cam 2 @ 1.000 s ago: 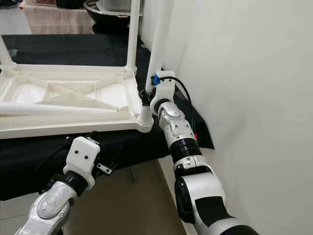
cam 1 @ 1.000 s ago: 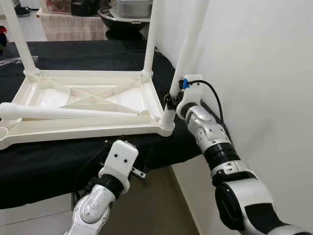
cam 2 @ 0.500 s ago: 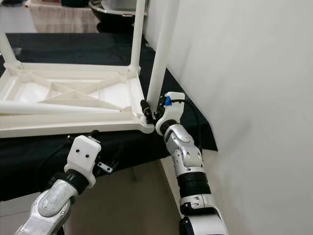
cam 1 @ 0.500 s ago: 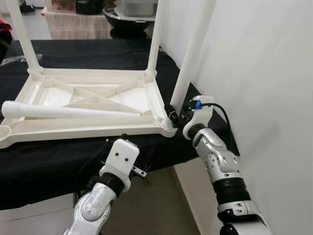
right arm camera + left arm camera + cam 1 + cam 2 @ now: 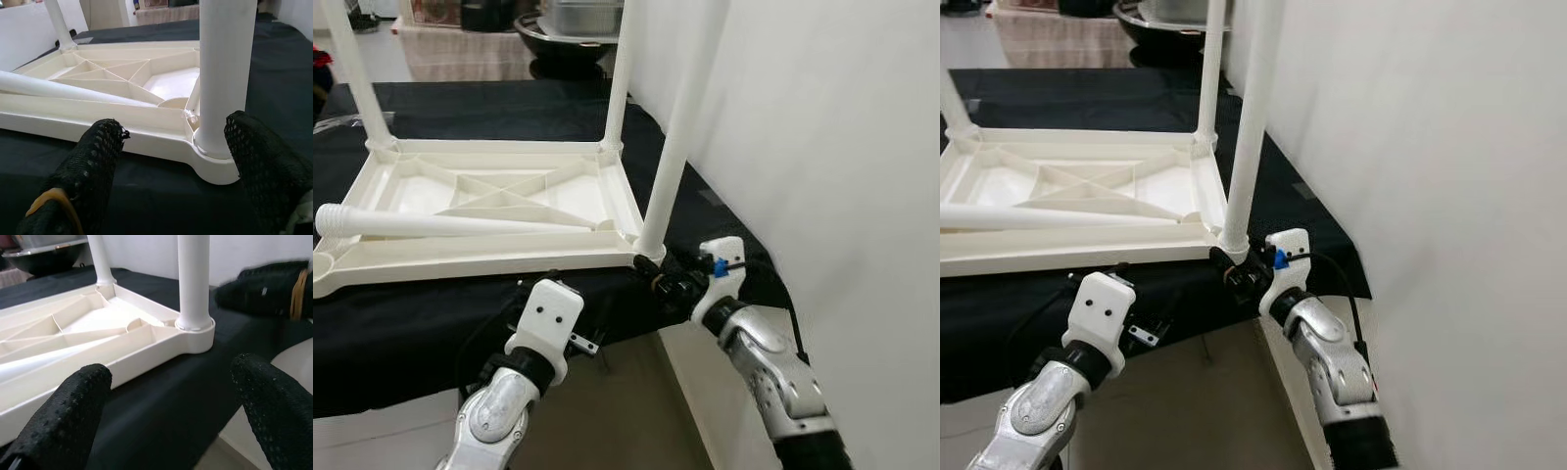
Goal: Building children table
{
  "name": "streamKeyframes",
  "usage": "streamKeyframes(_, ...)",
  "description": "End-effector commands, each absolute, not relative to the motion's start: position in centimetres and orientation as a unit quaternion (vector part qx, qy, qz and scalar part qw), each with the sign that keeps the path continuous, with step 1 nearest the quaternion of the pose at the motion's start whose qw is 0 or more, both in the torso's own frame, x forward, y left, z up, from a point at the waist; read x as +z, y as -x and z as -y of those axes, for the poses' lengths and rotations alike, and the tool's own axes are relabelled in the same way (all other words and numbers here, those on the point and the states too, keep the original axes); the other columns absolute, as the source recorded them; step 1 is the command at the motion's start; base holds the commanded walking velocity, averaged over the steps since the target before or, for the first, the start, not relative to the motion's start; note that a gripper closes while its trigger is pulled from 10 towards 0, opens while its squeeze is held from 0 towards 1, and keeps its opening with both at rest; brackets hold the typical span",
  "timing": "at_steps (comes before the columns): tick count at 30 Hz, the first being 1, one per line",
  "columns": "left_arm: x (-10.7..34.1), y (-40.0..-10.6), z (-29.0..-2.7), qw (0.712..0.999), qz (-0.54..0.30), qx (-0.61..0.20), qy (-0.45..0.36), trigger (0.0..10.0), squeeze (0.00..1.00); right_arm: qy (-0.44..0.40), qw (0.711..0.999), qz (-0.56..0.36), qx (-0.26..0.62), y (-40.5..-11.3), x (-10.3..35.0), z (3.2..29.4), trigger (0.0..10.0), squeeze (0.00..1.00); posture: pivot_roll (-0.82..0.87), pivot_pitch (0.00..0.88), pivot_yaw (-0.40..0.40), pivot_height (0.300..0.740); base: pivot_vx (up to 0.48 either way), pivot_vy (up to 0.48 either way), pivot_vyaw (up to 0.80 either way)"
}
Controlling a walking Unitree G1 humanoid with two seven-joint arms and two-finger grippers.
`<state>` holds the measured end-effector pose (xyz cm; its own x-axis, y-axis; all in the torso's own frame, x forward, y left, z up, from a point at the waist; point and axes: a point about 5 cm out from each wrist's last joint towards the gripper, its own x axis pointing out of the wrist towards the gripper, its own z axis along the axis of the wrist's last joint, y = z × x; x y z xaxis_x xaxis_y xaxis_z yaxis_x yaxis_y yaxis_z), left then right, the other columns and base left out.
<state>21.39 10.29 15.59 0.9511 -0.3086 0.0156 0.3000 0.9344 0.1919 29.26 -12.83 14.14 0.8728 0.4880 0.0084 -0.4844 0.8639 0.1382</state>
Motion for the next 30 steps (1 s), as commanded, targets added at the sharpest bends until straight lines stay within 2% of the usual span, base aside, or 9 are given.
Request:
streamKeyframes(1, 14.8, -21.3, -10.8, 0.984, 0.001, -0.147, -0.096, 10.0, 0.00, -0.057, 0.975, 0.008, 0.217, -29.2, 14.8, 13.5, 10.0, 0.00, 0.04, 0.021, -0.110, 0.740, 0.000, 0.000, 0.00)
streamKeyframes(12, 14.9, -21.6, -11.3, 0.987, 0.000, -0.130, -0.093, 10.0, 0.00, -0.033, 0.988, 0.015, 0.153, -28.9, 14.6, 14.1, 10.0, 0.00, 0.04, 0.026, -0.107, 0.740, 0.000, 0.000, 0.00)
streamKeyframes(21, 14.9, -21.7, -11.2, 0.987, 0.001, -0.132, -0.094, 10.0, 0.00, -0.030, 0.992, 0.009, 0.125, -28.7, 14.4, 14.6, 10.0, 0.00, 0.04, 0.027, -0.106, 0.740, 0.000, 0.457, 0.00)
streamKeyframes(30, 15.1, -21.7, -11.3, 0.986, 0.006, -0.135, -0.095, 10.0, 0.00, -0.018, 0.990, 0.017, 0.139, -28.4, 14.5, 14.4, 10.0, 0.00, 0.04, 0.032, -0.108, 0.740, 0.000, 0.480, 0.00)
